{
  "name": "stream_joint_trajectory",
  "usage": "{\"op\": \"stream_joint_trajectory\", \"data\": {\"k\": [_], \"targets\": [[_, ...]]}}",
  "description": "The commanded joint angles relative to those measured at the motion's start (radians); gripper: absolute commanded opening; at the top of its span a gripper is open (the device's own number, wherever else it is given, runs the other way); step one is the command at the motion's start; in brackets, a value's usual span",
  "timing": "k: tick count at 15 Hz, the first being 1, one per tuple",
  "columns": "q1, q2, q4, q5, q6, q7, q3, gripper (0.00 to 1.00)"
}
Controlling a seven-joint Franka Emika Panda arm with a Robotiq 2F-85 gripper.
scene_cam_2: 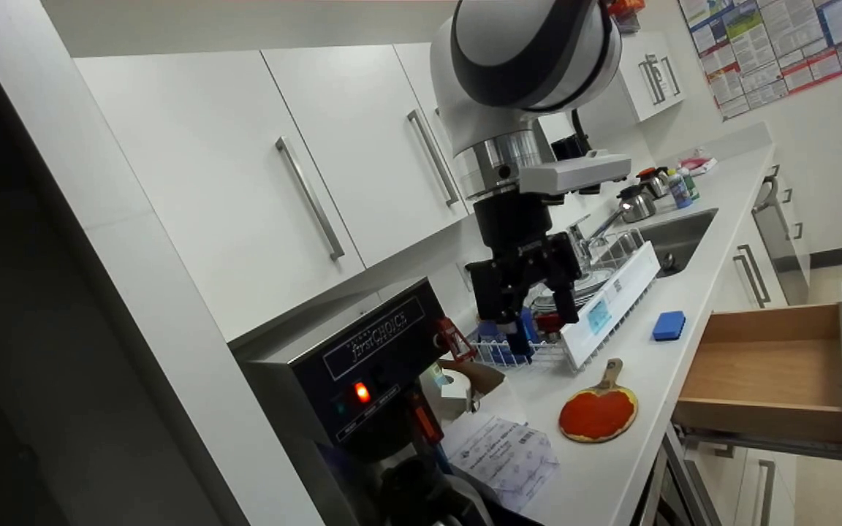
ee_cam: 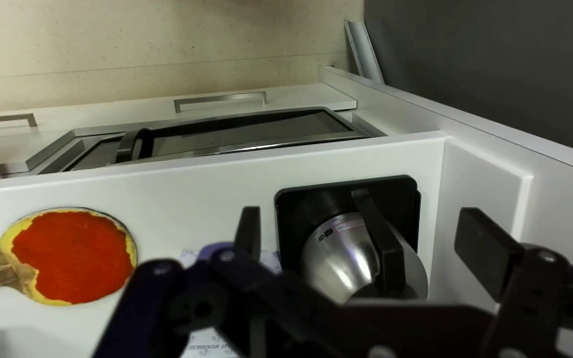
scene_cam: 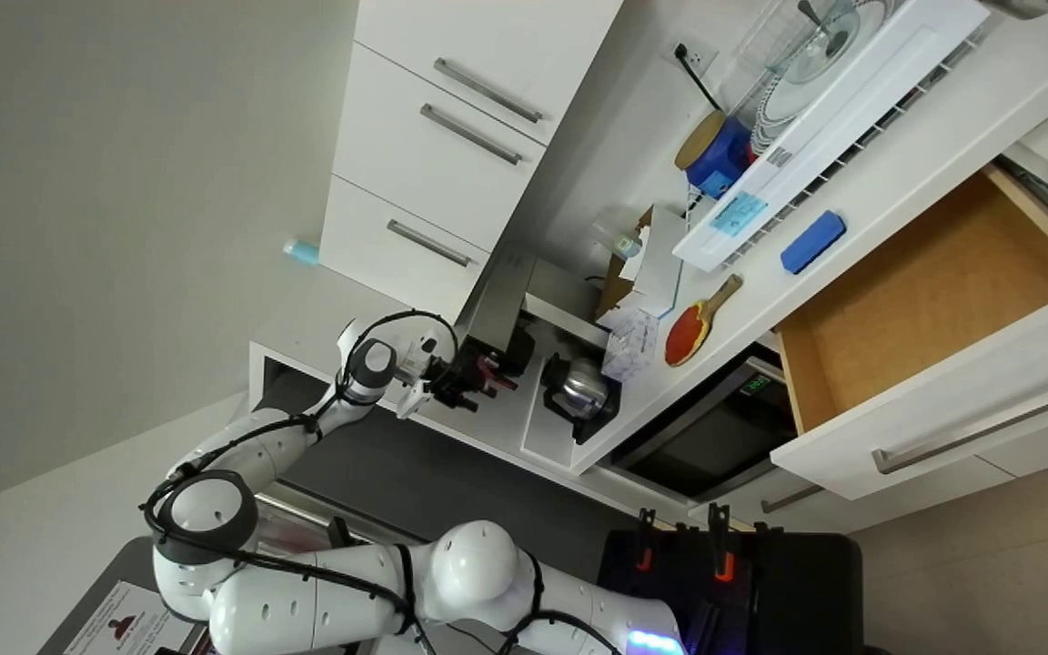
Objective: Turn off the coffeemaker
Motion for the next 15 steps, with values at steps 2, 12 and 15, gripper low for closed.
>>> {"op": "stream_joint_trajectory", "data": {"k": [2,12,15], "targets": [[0.01,0.013,0.065,-0.019,-0.001,0.18,0.077,1.0],[0.011,0.243,0.274,-0.179,0.06,0.323,0.198,0.66],[0.026,0.297,0.312,-0.233,0.105,0.343,0.2,0.42]]}}
